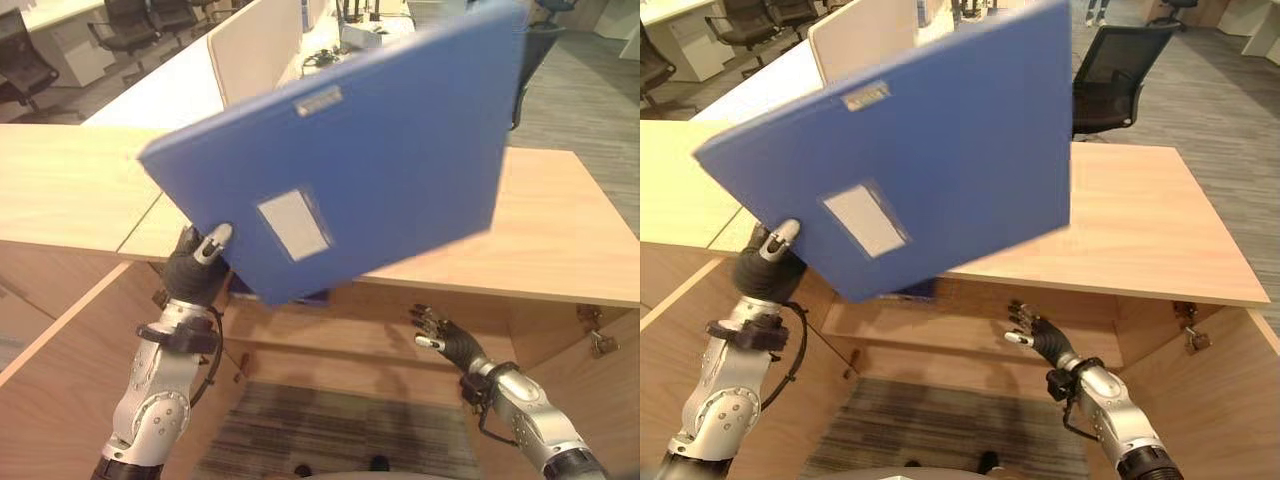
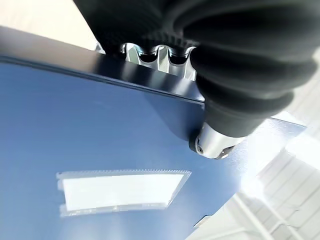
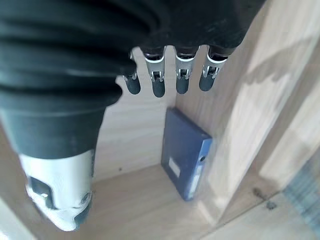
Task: Put the empty folder in the office cabinet
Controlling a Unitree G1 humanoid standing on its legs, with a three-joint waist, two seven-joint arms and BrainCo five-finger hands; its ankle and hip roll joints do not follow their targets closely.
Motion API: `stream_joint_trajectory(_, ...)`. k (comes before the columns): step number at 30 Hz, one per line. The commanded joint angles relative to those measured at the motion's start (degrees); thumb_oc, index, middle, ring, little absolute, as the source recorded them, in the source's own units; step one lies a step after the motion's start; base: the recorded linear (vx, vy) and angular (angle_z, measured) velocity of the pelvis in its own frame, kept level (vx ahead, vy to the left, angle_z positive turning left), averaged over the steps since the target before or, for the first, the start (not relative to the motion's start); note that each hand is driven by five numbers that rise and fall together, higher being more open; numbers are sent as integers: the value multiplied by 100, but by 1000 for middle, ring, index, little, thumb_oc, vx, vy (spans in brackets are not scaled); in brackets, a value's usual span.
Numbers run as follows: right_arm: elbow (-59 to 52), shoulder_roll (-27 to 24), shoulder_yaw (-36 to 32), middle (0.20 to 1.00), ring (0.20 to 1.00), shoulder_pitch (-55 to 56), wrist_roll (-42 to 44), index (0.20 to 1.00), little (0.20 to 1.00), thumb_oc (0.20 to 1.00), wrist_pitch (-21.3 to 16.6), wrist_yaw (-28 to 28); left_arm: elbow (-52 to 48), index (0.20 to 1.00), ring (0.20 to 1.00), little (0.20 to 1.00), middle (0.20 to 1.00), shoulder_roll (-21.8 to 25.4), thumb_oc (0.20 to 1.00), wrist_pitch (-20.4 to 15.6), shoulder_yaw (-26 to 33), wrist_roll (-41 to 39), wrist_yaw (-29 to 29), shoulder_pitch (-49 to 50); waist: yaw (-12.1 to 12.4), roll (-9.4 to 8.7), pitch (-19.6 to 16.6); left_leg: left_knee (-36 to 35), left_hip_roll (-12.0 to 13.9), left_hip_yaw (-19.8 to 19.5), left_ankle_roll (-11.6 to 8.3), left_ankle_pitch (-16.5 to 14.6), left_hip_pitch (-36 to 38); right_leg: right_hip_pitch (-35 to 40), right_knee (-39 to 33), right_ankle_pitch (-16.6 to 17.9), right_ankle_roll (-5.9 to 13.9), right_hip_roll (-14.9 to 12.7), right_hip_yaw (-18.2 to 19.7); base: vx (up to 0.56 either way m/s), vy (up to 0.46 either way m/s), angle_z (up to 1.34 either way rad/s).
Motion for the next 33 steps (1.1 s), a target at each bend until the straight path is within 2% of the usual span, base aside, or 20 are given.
stream_joint_trajectory(1,-409,-12,-23,1000,1000,-198,-631,1000,1000,1000,-173,563,-55,200,200,200,200,119,200,-117,339,56,-314,-14,-10,-306,-215,16,-55,148,-33,-335,-108,365,33,-620,333,-117,-18,0,0,0)
stream_joint_trajectory(3,-568,-101,49,1000,1000,-238,-291,1000,1000,1000,-133,702,-33,200,200,200,200,199,200,-85,272,27,-355,-27,-9,-308,-217,16,-53,136,-28,-327,-112,359,33,-620,335,-116,-19,0,0,0)
stream_joint_trajectory(4,-682,-29,145,1000,1000,-287,464,1000,1000,1000,-53,805,-12,200,200,200,200,310,200,-77,170,-79,-397,-88,-2,-314,-216,16,-50,126,-27,-314,-121,350,33,-610,339,-120,-23,0,0,0)
stream_joint_trajectory(5,-683,-30,145,1000,1000,-289,470,1000,1000,1000,-51,805,-9,200,200,200,200,312,200,-79,170,-80,-398,-90,-3,-316,-216,16,-51,126,-27,-314,-122,350,33,-610,339,-120,-23,0,0,0)
stream_joint_trajectory(6,-1142,82,201,1000,1000,-175,1780,1000,1000,1000,114,1090,32,200,200,200,200,532,200,-71,93,-225,-508,-139,0,-326,-234,16,-48,126,-35,-296,-128,342,33,-607,341,-117,-29,0,0,0)
stream_joint_trajectory(8,-1791,42,59,1000,1000,46,2806,1000,1000,1000,144,1235,193,200,200,200,200,737,200,-4,97,-218,-592,18,-13,-339,-277,16,-51,135,-44,-287,-120,339,33,-600,351,-114,-32,0,0,0)
stream_joint_trajectory(10,-2003,50,-64,1000,1000,133,3052,1000,1000,1000,85,1171,387,200,200,200,200,859,200,91,101,-226,-620,126,-19,-340,-312,16,-44,149,-46,-285,-119,329,33,-591,358,-119,-32,0,0,0)
stream_joint_trajectory(13,-1925,-124,-136,1000,1000,240,2774,1000,1000,1000,91,1193,520,200,200,200,200,1289,200,421,23,-209,-975,403,-39,-341,-344,16,-45,153,-46,-289,-123,320,33,-566,376,-129,-29,14,14,-5)
stream_joint_trajectory(15,-1668,-338,-179,1000,1000,357,2565,1000,1000,1000,90,1192,447,200,200,200,200,1841,200,699,-102,-186,-1345,674,-48,-344,-348,16,-48,152,-46,-286,-131,312,33,-544,403,-134,-44,10,8,-2)
stream_joint_trajectory(16,-1480,-432,-194,1000,1000,418,2510,1000,1000,1000,70,1185,452,200,200,200,200,2201,200,744,-76,-25,-1531,768,-49,-346,-353,16,-48,158,-50,-283,-139,303,33,-543,418,-136,-42,0,0,0)
stream_joint_trajectory(18,-1031,-482,-148,1000,1000,435,2428,1000,1000,1000,33,1204,761,200,200,200,200,2543,200,620,143,367,-1753,807,-32,-347,-372,16,-49,163,-62,-280,-143,297,33,-541,433,-145,-51,0,0,0)
stream_joint_trajectory(22,-382,-471,1,1000,1000,336,1849,1000,1000,1000,44,1240,1250,200,200,200,200,2585,200,534,399,757,-1772,764,-4,-330,-381,16,-50,151,-70,-288,-142,312,33,-558,434,-148,-57,3,5,-2)
stream_joint_trajectory(33,577,-413,46,1000,1000,272,652,1000,1000,1000,60,1285,1533,200,200,200,200,2654,200,516,735,1311,-1856,813,29,-335,-356,16,-44,145,-72,-299,-142,327,33,-568,437,-159,-72,0,0,0)
